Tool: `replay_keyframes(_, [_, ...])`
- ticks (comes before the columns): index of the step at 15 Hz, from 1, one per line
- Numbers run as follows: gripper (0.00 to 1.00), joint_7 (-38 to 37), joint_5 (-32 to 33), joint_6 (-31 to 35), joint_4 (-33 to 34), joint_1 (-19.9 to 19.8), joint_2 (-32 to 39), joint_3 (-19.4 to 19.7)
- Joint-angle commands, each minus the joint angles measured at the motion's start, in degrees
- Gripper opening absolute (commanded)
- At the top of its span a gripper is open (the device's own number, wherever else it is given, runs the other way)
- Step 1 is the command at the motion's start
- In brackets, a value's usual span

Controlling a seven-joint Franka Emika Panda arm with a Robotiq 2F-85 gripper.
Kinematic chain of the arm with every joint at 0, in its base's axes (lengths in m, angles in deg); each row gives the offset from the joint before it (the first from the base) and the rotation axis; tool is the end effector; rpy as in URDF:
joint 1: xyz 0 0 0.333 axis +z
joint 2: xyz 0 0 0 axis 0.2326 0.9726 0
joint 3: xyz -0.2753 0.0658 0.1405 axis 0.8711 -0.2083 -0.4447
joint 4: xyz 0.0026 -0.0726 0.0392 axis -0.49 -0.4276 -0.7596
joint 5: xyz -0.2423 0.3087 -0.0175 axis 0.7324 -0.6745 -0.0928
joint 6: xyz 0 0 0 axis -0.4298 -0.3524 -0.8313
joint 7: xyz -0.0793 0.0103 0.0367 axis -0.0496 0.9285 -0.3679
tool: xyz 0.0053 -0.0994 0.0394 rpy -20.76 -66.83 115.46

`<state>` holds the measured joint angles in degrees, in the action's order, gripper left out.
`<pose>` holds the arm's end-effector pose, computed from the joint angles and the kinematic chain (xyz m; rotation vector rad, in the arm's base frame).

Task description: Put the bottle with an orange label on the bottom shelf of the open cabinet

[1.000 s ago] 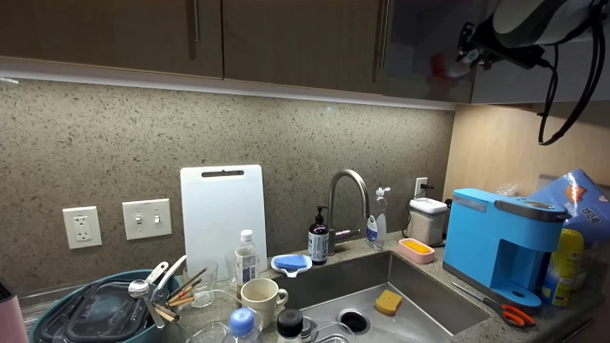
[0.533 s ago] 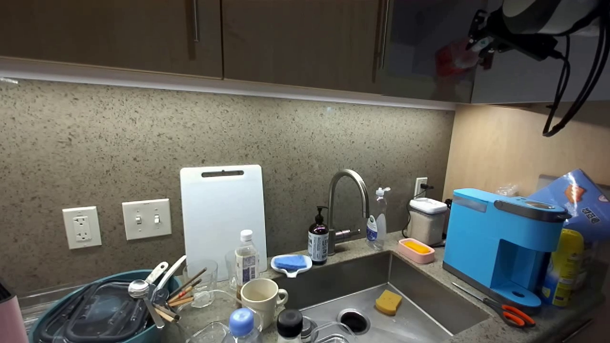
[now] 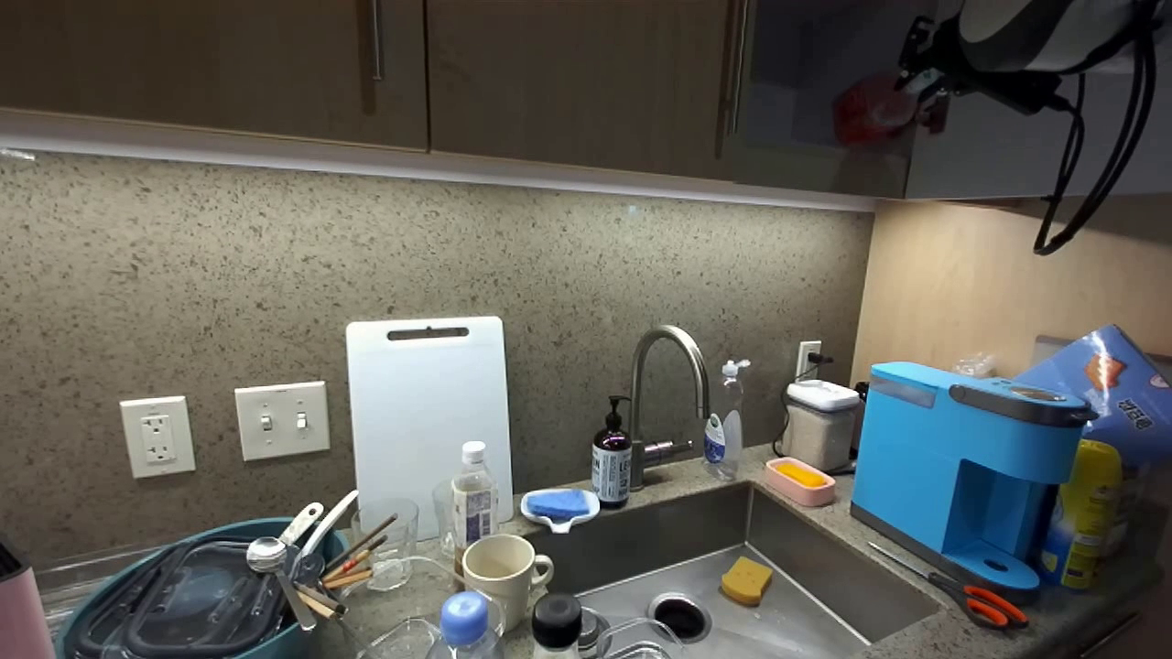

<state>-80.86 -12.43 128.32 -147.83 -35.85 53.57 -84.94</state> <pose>0.5159 -0.1934 0.7030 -2.2201 1.0548 -1.9020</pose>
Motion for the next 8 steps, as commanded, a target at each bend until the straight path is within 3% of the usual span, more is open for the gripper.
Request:
replay_keyframes(1, [0.12,-2.16,5.06,-2.40,-0.75,-4.81,1.32,-2.55])
replay_keyframes(8, [0.12,-2.68,7.44,-4.00,-1.15,-6.77,1.96,-5.61])
